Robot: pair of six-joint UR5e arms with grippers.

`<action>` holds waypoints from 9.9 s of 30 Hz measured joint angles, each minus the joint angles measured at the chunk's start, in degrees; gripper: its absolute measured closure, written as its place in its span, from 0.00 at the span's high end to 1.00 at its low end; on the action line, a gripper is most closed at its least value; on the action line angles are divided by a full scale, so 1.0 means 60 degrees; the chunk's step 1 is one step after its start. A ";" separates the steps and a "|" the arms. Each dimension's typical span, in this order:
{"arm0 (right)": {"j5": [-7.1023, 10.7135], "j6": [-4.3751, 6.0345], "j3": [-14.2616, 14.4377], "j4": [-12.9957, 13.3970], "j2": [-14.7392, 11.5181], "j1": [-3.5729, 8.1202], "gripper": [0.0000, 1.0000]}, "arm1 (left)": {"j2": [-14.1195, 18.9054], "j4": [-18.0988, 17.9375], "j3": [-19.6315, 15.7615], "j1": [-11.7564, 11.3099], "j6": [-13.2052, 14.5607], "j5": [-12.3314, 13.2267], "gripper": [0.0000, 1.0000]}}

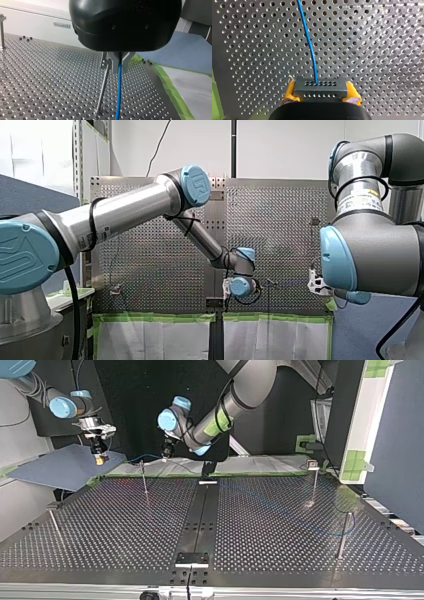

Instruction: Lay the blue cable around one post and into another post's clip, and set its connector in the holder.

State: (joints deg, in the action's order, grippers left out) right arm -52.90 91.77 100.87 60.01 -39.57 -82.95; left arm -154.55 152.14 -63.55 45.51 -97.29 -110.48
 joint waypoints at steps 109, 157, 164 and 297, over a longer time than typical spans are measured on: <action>0.0247 0.0425 -0.1479 -0.0466 0.0666 -0.0304 0.00 | -0.1231 0.1250 0.2003 -0.0499 -0.0395 0.0618 0.00; 0.0249 0.0323 -0.1906 -0.0689 0.0665 -0.0397 0.00 | -0.1194 0.1730 0.2180 -0.0581 0.0063 0.0998 0.97; 0.0254 0.0315 -0.1905 -0.0736 0.0667 -0.0428 0.00 | -0.0983 0.1739 0.2136 -0.0470 0.0060 0.1007 1.00; -0.1541 -0.0001 -0.1905 -0.2387 -0.0138 -0.0764 0.00 | 0.6937 0.0018 -0.5787 -0.0196 -0.1540 -0.2999 1.00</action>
State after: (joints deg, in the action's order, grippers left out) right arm -62.15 91.76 89.44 45.69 -40.40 -87.54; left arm -112.93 152.25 -98.27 44.33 -106.53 -128.48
